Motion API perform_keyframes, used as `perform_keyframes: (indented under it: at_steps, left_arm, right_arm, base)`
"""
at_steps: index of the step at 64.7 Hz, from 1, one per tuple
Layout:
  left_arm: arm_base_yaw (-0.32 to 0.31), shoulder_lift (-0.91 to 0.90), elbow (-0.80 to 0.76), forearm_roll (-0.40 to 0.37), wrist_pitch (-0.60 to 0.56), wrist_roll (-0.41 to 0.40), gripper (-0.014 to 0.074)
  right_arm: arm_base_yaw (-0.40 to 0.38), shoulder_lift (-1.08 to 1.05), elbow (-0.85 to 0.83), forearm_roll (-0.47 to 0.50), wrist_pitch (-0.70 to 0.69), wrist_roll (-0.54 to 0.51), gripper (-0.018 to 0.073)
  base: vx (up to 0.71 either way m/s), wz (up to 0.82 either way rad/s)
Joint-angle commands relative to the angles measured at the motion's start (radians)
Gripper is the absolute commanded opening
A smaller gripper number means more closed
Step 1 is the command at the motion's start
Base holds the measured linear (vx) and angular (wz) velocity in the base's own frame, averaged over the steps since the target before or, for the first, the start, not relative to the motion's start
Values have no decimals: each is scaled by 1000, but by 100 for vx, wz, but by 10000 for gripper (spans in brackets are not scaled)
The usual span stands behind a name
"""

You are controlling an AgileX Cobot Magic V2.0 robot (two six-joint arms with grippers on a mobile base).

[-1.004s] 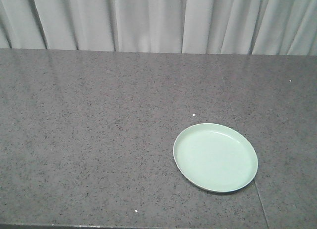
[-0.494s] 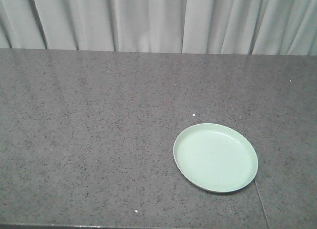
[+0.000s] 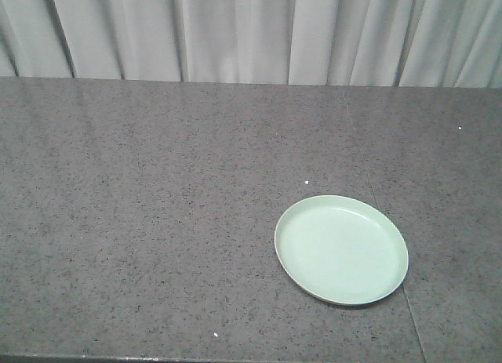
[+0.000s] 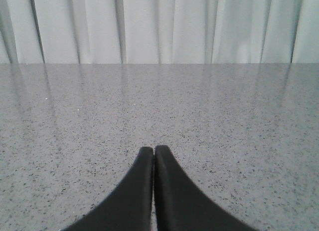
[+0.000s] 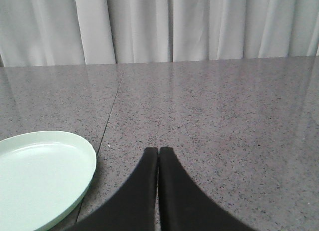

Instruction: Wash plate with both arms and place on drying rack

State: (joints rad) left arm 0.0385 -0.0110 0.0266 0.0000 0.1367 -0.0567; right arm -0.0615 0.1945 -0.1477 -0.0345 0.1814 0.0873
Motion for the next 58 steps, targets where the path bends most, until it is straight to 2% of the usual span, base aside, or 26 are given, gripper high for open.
perform_keyframes:
  at_steps: [1, 7, 22, 32, 58]
  left_arm:
    - [1, -16, 15, -6, -73, -11, -6]
    - [1, -16, 15, -6, -73, -11, -6]
    - [1, -16, 15, -6, -73, -11, -6]
    - [1, -16, 15, -6, -73, -11, -6]
    - [1, -16, 15, -6, -73, -11, -6]
  right_arm:
    - [-5, 92, -91, -16, -18, -9, -9]
    - [-5, 188, -168, -21, 84, -30, -9]
    - [-5, 428, -379, -10, 400, -234, -9]
    - [-5, 545, -479, 34, 520, -235, -9]
    - [-5, 600, -502, 34, 503, -220, -1]
  base:
    - [0, 0]
    - [0, 0]
    - [0, 0]
    - [0, 0]
    - [0, 0]
